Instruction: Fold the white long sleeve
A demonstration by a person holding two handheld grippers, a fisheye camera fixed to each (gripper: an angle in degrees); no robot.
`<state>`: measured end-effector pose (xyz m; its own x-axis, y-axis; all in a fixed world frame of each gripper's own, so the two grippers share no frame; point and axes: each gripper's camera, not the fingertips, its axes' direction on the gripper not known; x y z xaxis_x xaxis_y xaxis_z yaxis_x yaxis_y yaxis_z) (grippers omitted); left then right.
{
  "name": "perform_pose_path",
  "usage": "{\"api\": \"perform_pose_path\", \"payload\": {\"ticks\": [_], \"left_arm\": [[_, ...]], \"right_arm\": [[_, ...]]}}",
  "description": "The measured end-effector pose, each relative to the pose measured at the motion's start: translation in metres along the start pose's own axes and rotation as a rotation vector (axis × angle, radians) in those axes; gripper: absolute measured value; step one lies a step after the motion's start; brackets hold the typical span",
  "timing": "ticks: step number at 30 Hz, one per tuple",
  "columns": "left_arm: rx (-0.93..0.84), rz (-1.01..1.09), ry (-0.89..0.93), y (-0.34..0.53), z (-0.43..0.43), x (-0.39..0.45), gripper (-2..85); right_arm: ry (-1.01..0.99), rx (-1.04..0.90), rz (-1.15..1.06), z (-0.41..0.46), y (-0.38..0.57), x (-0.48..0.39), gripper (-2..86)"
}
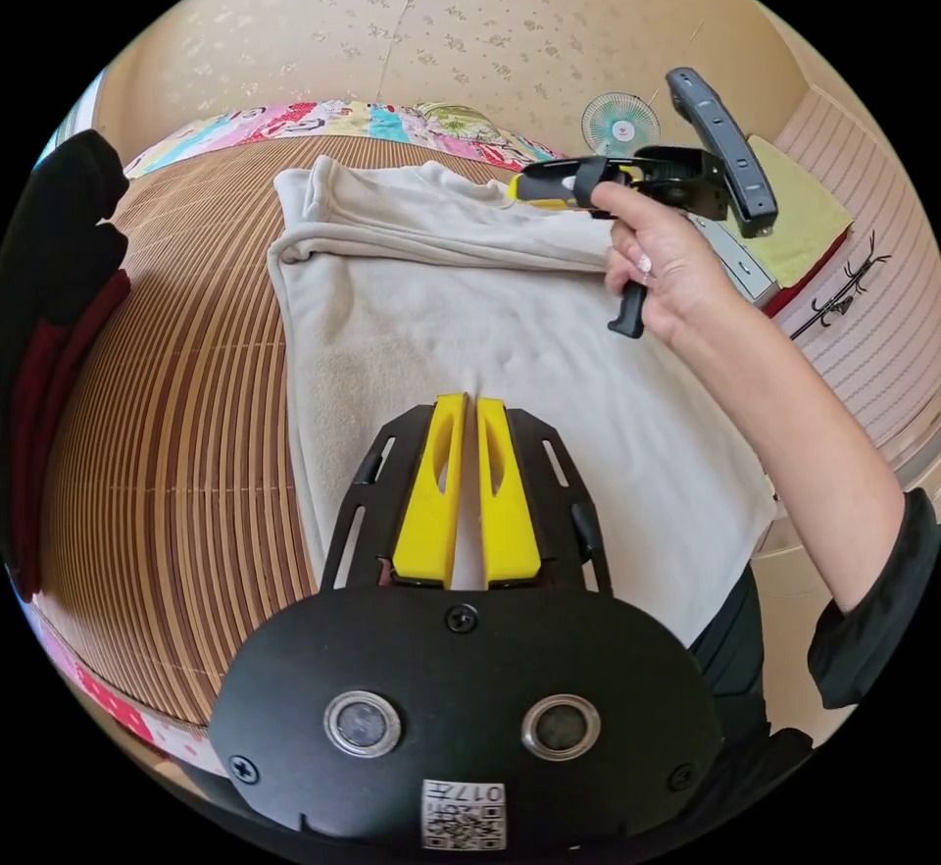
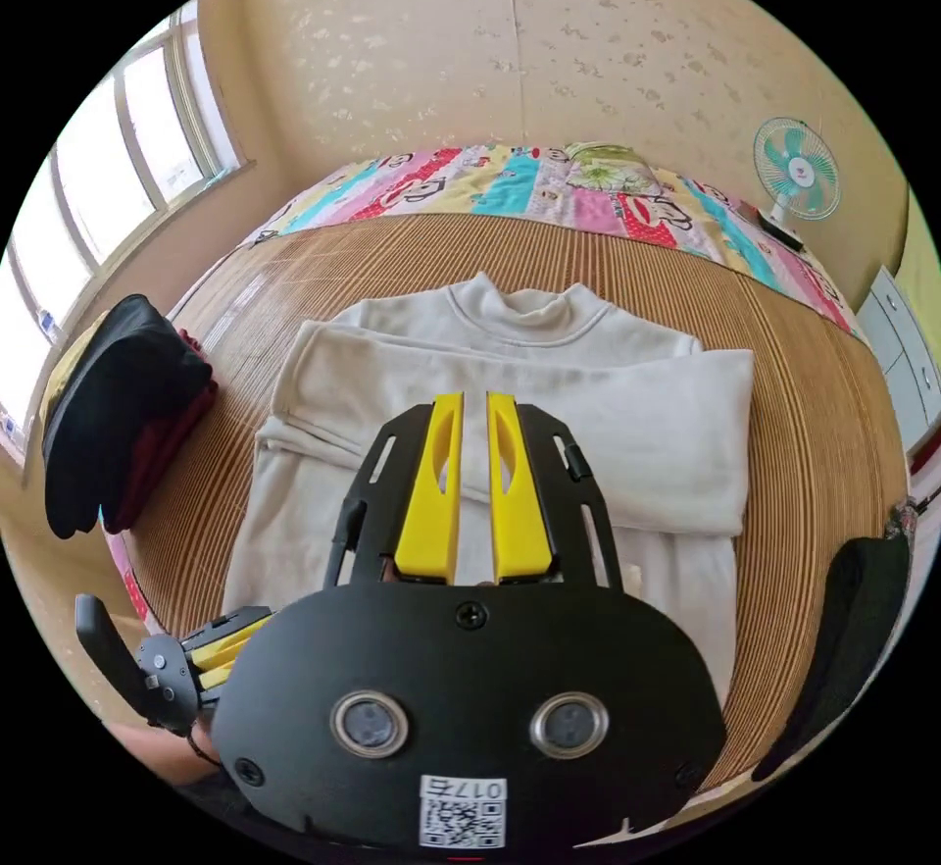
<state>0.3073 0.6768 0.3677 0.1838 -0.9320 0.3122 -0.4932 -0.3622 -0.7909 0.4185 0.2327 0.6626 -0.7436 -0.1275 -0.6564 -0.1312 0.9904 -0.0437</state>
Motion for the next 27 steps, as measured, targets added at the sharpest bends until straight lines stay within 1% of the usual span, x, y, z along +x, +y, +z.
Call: {"api": "perform_pose_path", "payload": {"ticks": [2, 4, 5, 6, 8, 10, 11, 12, 13, 15, 18, 20, 21, 23, 24, 25, 27], "left_arm": [[0.000, -0.005, 0.010, -0.001, 0.002, 0.002, 1.7], [0.000, 0.000, -0.002, -0.004, 0.004, 0.009, 1.6], [0.000, 0.002, -0.006, -0.004, 0.005, 0.011, 1.6], [-0.001, 0.005, -0.012, -0.006, 0.006, 0.015, 1.5], [-0.002, 0.002, -0.007, -0.008, 0.007, 0.017, 1.5], [-0.001, -0.005, 0.009, -0.011, 0.009, 0.017, 1.4], [-0.002, -0.005, 0.009, -0.012, 0.009, 0.018, 1.3], [-0.002, -0.005, 0.007, -0.014, 0.009, 0.020, 1.3], [-0.004, -0.003, 0.003, -0.016, 0.010, 0.023, 1.3], [-0.006, -0.003, 0.002, -0.019, 0.010, 0.025, 1.2], [-0.011, -0.013, 0.015, -0.026, 0.007, 0.026, 1.1], [-0.017, -0.019, 0.028, -0.031, 0.002, 0.026, 0.7], [-0.017, -0.018, 0.059, -0.036, -0.005, 0.024, 0.4], [0.016, 0.020, 0.144, -0.036, -0.029, 0.019, 0.0], [0.088, 0.030, 0.137, -0.025, -0.062, 0.014, 0.0], [0.195, 0.021, 0.078, -0.005, -0.101, 0.009, 0.1], [0.266, 0.034, 0.032, 0.027, -0.150, 0.000, 0.6]], "right_arm": [[0.065, 0.000, 0.082, -0.006, -0.002, 0.037, 2.3], [0.130, -0.104, 0.130, 0.011, -0.004, 0.075, 1.7], [0.160, -0.201, 0.127, 0.032, -0.002, 0.098, 1.3], [0.097, -0.235, 0.107, 0.043, 0.001, 0.114, 1.0], [0.017, -0.218, 0.118, 0.036, -0.006, 0.126, 0.8], [0.026, -0.263, 0.099, 0.033, -0.019, 0.121, 0.7], [0.073, -0.251, 0.051, 0.023, -0.022, 0.111, 0.7], [0.120, -0.198, 0.014, 0.007, -0.020, 0.100, 0.8], [0.131, -0.167, 0.005, -0.004, -0.017, 0.096, 0.8], [0.082, -0.084, 0.030, -0.048, 0.001, 0.095, 0.8], [-0.062, -0.065, 0.132, -0.093, 0.043, 0.121, 0.9], [-0.062, -0.085, 0.175, -0.110, 0.070, 0.145, 0.9], [-0.015, -0.154, 0.222, -0.115, 0.086, 0.165, 0.8], [-0.009, -0.240, 0.320, -0.127, 0.112, 0.201, 0.6], [-0.068, -0.212, 0.362, -0.146, 0.132, 0.223, 0.6], [-0.101, -0.189, 0.376, -0.157, 0.141, 0.233, 0.6], [-0.179, -0.133, 0.405, -0.197, 0.176, 0.260, 0.5]]}}
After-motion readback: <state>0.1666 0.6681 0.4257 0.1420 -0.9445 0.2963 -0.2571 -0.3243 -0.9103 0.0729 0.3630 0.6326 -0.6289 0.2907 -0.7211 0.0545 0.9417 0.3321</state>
